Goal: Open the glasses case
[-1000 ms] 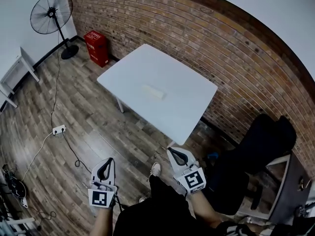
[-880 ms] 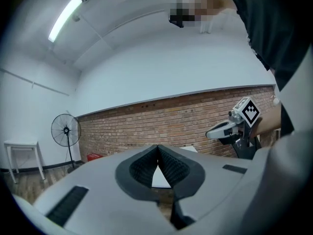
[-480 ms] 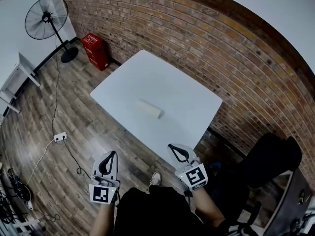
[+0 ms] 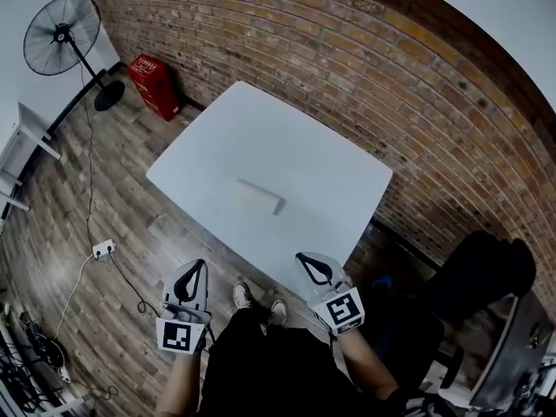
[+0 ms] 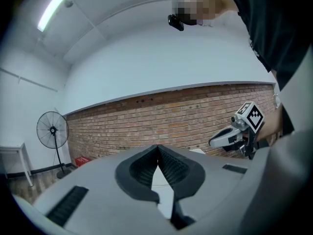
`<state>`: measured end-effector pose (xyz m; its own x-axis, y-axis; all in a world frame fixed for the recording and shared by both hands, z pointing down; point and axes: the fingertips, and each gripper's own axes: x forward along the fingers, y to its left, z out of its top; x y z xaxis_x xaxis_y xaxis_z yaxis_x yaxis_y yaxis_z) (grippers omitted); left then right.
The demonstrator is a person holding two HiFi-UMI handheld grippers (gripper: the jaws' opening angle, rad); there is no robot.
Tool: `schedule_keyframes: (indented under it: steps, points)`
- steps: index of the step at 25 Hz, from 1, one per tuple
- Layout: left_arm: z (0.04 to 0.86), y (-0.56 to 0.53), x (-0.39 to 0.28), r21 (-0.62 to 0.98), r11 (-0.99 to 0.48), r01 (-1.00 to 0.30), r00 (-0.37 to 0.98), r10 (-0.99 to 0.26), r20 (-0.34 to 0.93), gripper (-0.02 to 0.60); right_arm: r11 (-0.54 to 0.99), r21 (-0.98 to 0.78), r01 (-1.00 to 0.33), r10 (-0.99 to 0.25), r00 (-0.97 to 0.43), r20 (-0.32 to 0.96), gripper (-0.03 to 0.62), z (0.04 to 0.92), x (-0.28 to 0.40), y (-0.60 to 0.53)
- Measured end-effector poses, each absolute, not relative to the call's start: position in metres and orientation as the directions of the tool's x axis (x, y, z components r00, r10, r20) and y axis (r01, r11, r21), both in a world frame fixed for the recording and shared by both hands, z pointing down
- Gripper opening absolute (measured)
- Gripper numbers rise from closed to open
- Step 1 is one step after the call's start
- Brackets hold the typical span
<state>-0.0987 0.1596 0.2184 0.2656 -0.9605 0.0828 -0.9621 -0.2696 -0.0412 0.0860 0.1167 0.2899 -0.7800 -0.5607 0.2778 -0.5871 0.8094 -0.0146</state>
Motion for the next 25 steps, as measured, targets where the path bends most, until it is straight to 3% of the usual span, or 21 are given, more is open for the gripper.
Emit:
schedule_keyframes:
  steps: [8,21,23,25]
  points:
    - [0.233,0.091,-0.112,-0.01,-0.367,-0.93,0.365,-0.927,0.084,0.006,0.783,0.094,-0.615,-0.603,-0.714,0.356,0.006,0.309,0.081,0.079]
    - [0.29,0.028,-0.121,0.006,-0.46,-0.888,0.455,-0.878,0.149,0.006,0.764,0.087,-0.639,-0.595,-0.647,0.477,0.026,0.371,0.047,0.036]
    - [0.305,0.022,-0.117,-0.043,-0.502,-0.864,0.488,-0.855,0.178,0.006,0.757,0.069,-0.65,-0.597,-0.643,0.48,0.035,0.385,0.044,0.028]
    - [0.32,0.013,-0.112,-0.218,-0.589,-0.778,0.542,-0.805,0.242,0.006,0.763,0.071,-0.643,-0.589,-0.644,0.488,0.052,0.399,0.043,0.015]
